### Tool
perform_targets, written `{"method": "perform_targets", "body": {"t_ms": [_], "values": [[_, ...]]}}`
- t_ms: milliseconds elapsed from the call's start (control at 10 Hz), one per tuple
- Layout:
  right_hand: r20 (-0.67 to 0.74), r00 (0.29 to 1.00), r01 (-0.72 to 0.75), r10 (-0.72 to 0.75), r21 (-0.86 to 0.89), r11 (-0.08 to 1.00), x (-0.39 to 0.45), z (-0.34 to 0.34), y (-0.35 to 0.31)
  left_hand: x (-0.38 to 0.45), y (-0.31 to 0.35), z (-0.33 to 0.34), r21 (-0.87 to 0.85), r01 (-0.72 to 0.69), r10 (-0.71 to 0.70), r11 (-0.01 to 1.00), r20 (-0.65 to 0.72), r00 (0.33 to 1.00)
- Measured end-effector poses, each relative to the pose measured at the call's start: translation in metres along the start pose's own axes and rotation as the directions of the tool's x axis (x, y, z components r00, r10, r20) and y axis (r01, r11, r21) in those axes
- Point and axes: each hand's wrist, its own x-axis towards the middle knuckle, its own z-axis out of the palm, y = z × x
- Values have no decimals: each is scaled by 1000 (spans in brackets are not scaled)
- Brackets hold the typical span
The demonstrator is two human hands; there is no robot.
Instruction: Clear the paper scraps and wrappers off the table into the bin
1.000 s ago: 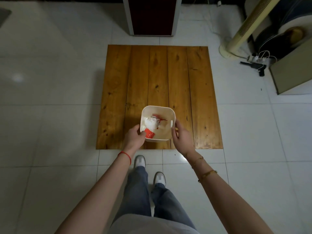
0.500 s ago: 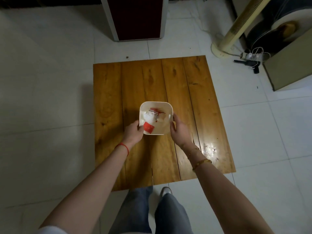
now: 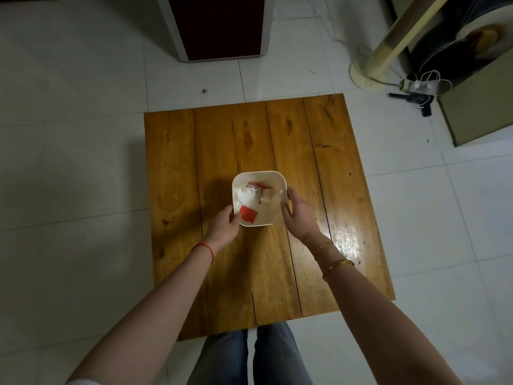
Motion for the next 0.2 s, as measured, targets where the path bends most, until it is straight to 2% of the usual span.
{"method": "perform_targets", "body": {"t_ms": [200], "values": [[79, 995, -60, 63, -41, 997, 1, -8, -4, -1, -2, 0, -27, 15, -15, 1000, 7, 1000]]}}
